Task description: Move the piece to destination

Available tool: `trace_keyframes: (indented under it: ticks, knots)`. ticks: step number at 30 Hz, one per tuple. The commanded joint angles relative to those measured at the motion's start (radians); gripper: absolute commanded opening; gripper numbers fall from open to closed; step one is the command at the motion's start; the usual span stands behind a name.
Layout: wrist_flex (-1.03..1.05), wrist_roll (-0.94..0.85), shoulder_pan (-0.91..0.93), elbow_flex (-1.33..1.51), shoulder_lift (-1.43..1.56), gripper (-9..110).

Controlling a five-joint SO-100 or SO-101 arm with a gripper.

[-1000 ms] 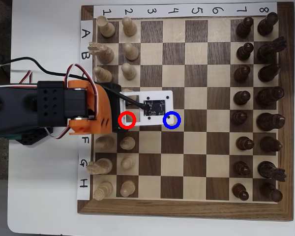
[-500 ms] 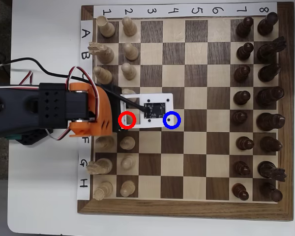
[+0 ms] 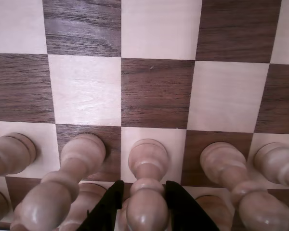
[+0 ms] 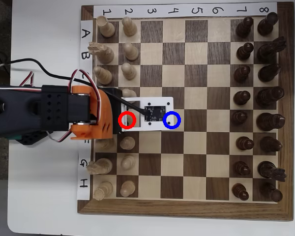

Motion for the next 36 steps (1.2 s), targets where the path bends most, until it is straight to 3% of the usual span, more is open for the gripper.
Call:
trace_keyframes:
  ticks: [1, 21, 36]
  knots:
    - [-0.011, -0.012, 0.012, -0.006, 0.000, 10]
    - [-0.003, -0.012, 0.031, -0.003, -0.009, 0]
    - [0.015, -0.005, 0.040, -0.041, 0.020, 0]
